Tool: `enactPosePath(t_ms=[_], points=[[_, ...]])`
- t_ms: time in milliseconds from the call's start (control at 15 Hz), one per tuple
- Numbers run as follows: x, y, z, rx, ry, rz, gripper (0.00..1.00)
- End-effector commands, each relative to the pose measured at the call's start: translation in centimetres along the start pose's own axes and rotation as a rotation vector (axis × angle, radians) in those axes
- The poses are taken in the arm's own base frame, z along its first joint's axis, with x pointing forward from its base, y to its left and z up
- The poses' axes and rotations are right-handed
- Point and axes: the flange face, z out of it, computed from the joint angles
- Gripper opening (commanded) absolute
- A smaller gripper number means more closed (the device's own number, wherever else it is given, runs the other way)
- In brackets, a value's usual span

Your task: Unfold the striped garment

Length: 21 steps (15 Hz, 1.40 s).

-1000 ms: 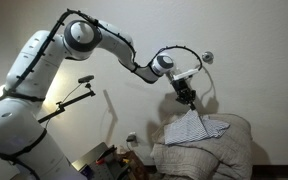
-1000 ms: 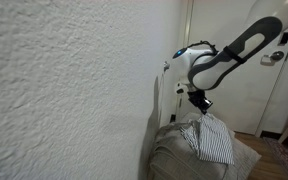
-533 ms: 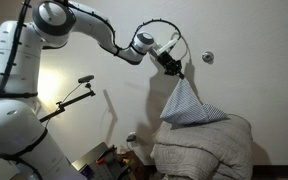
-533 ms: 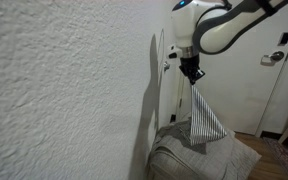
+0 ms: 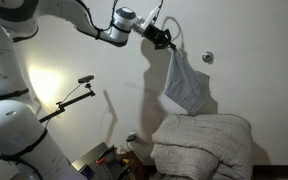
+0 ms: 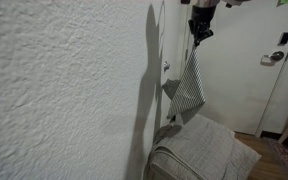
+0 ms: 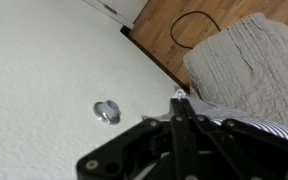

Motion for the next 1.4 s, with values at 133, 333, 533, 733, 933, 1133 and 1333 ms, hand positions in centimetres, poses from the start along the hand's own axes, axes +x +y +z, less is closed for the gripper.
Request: enactPosePath(t_ms=[133, 333, 533, 733, 933, 1133, 1333], points=[[-6.5, 1.2, -6.8, -0.183, -0.014, 0.228, 0.01], [-10.6, 2.6, -9.4, -0.26, -0.052, 0.38, 0.01], [-14.9, 3.8, -10.7, -0.325, -0.097, 0.535, 0.01], [-19.2, 4.9, -10.6, -0.374, -0.153, 0.692, 0.01], [-23.6, 5.6, -9.7, -0.399, -0.216, 0.846, 0.01], [-28.8, 5.7, -9.2, -0.407, -0.28, 1.006, 0.01], [-33.9, 5.4, -9.4, -0.429, -0.342, 1.16, 0.01]])
